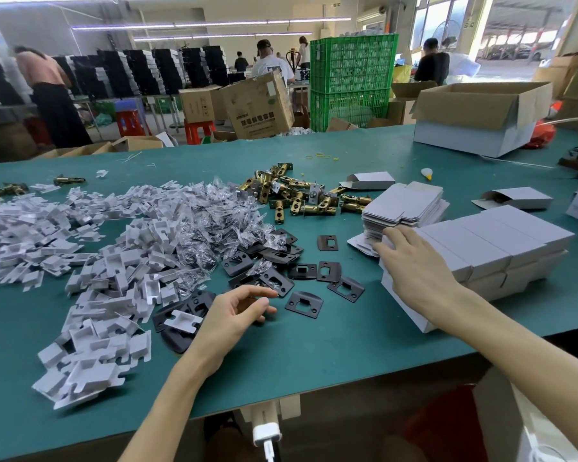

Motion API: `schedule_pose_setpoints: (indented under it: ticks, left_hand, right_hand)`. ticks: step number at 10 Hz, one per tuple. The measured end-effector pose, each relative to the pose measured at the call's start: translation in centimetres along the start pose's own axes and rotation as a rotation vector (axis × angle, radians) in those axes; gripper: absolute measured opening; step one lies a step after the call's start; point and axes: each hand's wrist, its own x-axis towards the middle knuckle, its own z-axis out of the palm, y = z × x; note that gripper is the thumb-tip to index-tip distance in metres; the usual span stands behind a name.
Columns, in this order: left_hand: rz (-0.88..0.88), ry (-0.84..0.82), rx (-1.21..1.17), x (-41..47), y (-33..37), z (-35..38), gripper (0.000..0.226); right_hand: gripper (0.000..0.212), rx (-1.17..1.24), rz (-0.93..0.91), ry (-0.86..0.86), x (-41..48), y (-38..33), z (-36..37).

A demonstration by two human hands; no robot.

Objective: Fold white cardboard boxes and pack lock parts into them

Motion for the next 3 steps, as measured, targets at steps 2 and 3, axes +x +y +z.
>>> schedule_pose_setpoints:
  ticks: [2, 3]
  left_hand:
    - [0.002, -0.001, 0.008, 0.1, -0.2, -0.2, 0.018]
    - [0.005, 0.006, 0.011, 0.2, -0.1, 0.0, 0.015]
  right_hand:
    - [0.055, -0.098, 0.026, -0.019, 0.1, -1.7, -0.8]
    - [0.046, -0.092, -0.071, 0.052, 0.2, -3.3, -0.7]
